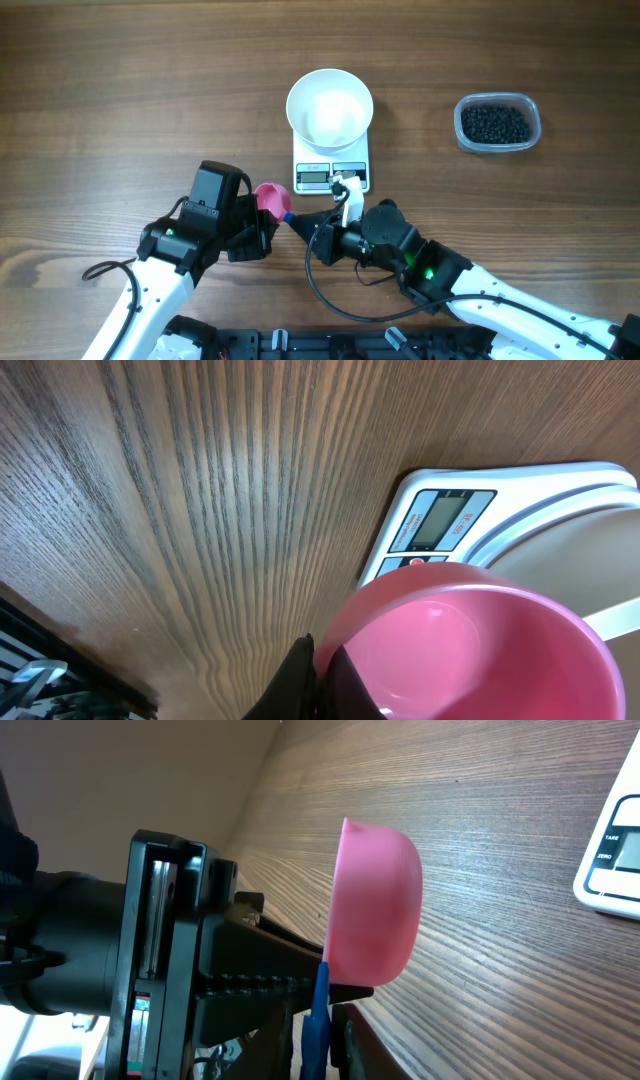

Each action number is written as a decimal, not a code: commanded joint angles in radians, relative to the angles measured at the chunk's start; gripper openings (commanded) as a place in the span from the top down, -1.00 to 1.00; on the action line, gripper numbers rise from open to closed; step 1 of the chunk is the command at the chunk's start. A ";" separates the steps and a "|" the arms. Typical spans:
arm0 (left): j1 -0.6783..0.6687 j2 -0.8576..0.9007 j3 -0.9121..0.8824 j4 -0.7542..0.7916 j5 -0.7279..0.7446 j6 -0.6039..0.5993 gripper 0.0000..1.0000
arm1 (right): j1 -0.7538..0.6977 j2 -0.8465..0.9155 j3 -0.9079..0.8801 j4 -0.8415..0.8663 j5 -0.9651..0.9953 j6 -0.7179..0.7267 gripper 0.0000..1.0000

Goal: Scoop item into bowl and weigh 150g on scale
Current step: 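Grasp the blue handle with the right gripper beside the left gripper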

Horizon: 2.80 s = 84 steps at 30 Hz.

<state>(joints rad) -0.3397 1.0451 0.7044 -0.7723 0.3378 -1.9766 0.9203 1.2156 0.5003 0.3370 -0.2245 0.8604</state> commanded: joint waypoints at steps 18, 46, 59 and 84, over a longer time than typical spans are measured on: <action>-0.005 -0.011 0.003 0.002 -0.013 0.062 0.92 | 0.004 0.005 0.019 0.023 -0.032 0.014 0.91; -0.005 -0.011 0.003 0.048 -0.002 0.061 0.92 | 0.002 0.004 0.019 -0.038 -0.093 0.111 0.91; -0.005 -0.011 0.003 0.047 0.006 0.061 0.92 | 0.002 0.004 0.019 -0.034 -0.122 0.161 0.90; -0.005 -0.011 0.003 0.005 0.021 0.061 0.92 | 0.002 0.004 0.019 0.040 -0.132 0.220 0.89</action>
<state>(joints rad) -0.3393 1.0363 0.7044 -0.7574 0.3447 -1.9205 0.9089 1.2263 0.4988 0.3233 -0.3061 1.0397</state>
